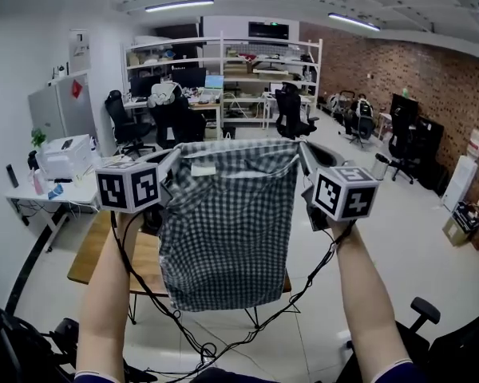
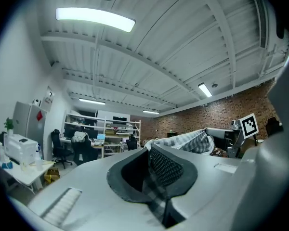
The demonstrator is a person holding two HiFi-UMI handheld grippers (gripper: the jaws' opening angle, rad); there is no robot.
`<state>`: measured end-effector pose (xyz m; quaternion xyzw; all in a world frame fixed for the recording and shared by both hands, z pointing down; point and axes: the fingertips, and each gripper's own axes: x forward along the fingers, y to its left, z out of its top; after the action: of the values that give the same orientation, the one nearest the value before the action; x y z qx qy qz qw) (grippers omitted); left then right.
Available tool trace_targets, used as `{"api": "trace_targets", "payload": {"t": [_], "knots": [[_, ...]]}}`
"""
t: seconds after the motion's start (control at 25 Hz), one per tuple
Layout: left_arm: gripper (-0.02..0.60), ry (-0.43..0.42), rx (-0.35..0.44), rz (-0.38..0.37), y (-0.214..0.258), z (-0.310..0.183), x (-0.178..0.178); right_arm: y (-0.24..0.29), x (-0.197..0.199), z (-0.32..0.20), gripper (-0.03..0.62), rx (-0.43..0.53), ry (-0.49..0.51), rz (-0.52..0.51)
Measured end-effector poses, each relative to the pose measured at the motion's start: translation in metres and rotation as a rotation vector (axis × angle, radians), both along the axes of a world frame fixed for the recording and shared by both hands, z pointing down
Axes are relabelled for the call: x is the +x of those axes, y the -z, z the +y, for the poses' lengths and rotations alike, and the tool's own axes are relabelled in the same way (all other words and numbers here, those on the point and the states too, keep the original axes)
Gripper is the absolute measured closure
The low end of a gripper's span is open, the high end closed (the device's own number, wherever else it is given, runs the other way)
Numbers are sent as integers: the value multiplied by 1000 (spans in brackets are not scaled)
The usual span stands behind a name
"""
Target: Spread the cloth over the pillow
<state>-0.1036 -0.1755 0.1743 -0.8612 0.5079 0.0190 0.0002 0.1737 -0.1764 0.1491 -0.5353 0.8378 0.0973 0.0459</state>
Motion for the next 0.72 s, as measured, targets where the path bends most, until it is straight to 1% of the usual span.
{"api": "trace_targets", "payload": {"t": [0.4, 0.56, 0.72], "knots": [[557, 3, -139, 16, -84, -21, -6, -87, -5, -23, 568, -145, -14, 17], [557, 13, -175, 17, -102, -28, -6, -105, -4, -30, 568, -184, -16, 20], [557, 19, -187, 22, -111, -32, -1, -112, 0, -37, 568, -198, -13, 16]]}}
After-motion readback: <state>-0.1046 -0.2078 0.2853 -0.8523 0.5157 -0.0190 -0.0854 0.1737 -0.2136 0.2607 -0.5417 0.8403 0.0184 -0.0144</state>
